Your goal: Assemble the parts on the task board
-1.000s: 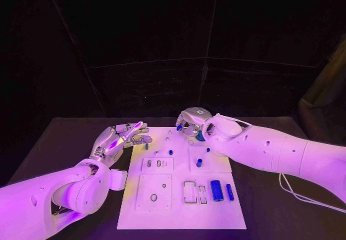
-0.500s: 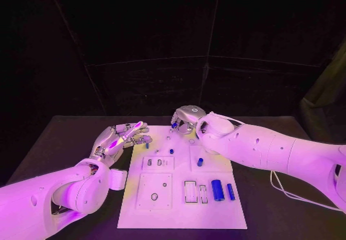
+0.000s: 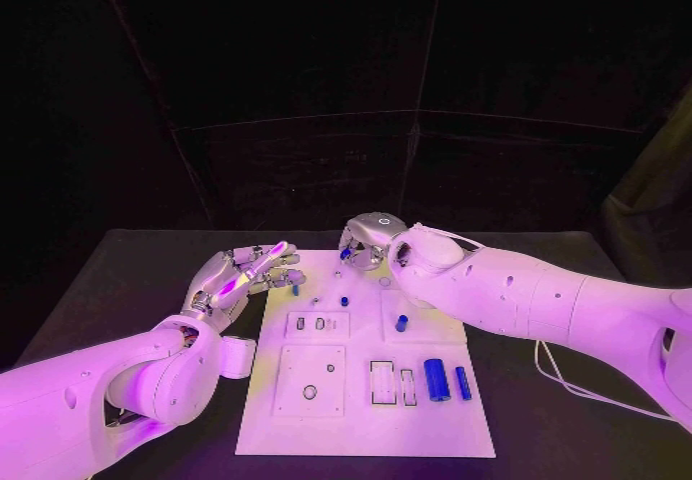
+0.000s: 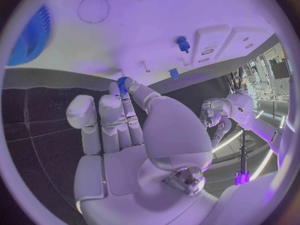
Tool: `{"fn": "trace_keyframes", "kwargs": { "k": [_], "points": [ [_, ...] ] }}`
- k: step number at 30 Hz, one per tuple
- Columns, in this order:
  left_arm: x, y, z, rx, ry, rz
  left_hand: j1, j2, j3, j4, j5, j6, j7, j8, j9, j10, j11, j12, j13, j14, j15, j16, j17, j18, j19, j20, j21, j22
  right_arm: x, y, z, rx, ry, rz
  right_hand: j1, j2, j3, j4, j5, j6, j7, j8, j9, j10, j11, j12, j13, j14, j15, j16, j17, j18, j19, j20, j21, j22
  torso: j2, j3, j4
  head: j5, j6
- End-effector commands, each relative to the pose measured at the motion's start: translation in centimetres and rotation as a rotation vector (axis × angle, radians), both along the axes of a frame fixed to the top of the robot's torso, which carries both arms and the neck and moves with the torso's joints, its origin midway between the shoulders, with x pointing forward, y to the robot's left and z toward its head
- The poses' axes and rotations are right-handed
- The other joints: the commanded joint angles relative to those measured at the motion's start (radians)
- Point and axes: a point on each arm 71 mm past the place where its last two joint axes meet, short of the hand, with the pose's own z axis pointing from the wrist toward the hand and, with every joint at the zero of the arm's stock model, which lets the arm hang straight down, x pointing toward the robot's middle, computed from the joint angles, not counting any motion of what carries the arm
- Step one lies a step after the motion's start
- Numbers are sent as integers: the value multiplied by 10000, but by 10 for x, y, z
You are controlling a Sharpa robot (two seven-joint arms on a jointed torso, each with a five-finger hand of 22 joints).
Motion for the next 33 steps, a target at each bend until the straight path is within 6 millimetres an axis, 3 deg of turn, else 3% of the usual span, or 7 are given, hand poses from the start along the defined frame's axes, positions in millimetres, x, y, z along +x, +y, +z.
{"fn": "trace_keyframes", "kwargs": {
  "k": [1, 13, 23, 29, 33],
  "points": [
    [0, -1, 2, -77, -65, -122, 60, 43, 12, -48, 43, 29, 105, -45, -9, -15, 37, -30, -16, 9, 32, -67, 8, 125, 53, 7, -27, -8, 1, 2, -1, -186, 228, 72, -20, -65, 36, 44, 43, 13, 56, 16, 10, -59, 28, -35, -13, 124, 26, 60, 14, -82, 78, 21, 64, 13, 9, -6, -4, -6, -4],
    [0, -1, 3, -75, -73, -122, 60, 43, 12, -48, 43, 29, 105, -45, -9, -15, 37, -30, -16, 9, 32, -67, 8, 125, 53, 7, -27, -8, 3, 7, -1, -225, 178, -88, -63, -208, 102, 180, 46, -156, 100, -50, -19, -271, 82, -68, -36, 49, 73, 50, -95, -71, 2, 58, 63, -28, 39, -9, -10, 10, 18],
    [0, -1, 3, -76, -61, -137, 60, 43, 12, -48, 43, 29, 105, -45, -9, -15, 37, -30, -16, 9, 32, -67, 8, 125, 53, 7, -27, -8, 6, 5, 0, -133, -30, -277, -16, -749, 44, 458, -72, -1312, 422, -70, -60, -1858, 456, -23, -63, -470, 395, -937, -1523, 226, -1184, 325, -765, -1547, 32, 1, -21, 15, 1],
    [0, 0, 3, -77, -45, -153, 72, 47, 19, -68, 43, 28, 104, -59, -9, -21, 38, -48, -17, 12, 32, -83, 14, 125, 59, 8, -41, -20, 1, 0, 4, 127, -321, -175, 104, -948, -308, 576, 62, -1957, 417, -77, -60, -2319, 485, 22, -52, -652, 426, -1338, -2104, 323, -1535, 371, -1084, -2058, 32, 1, -14, -5, 6],
    [0, 1, 3, -64, -27, -137, 72, 47, 19, -68, 43, 28, 104, -59, -9, -21, 38, -48, -17, 12, 32, -83, 14, 125, 59, 8, -41, -20, -7, -18, 8, 467, -508, -198, 150, -965, -460, 651, 116, -1956, 421, -33, -30, -2191, 475, 173, -22, -613, 421, -1348, -2146, 323, -1501, 359, -1096, -2056, 24, 3, -50, 6, 19]
  ]
}}
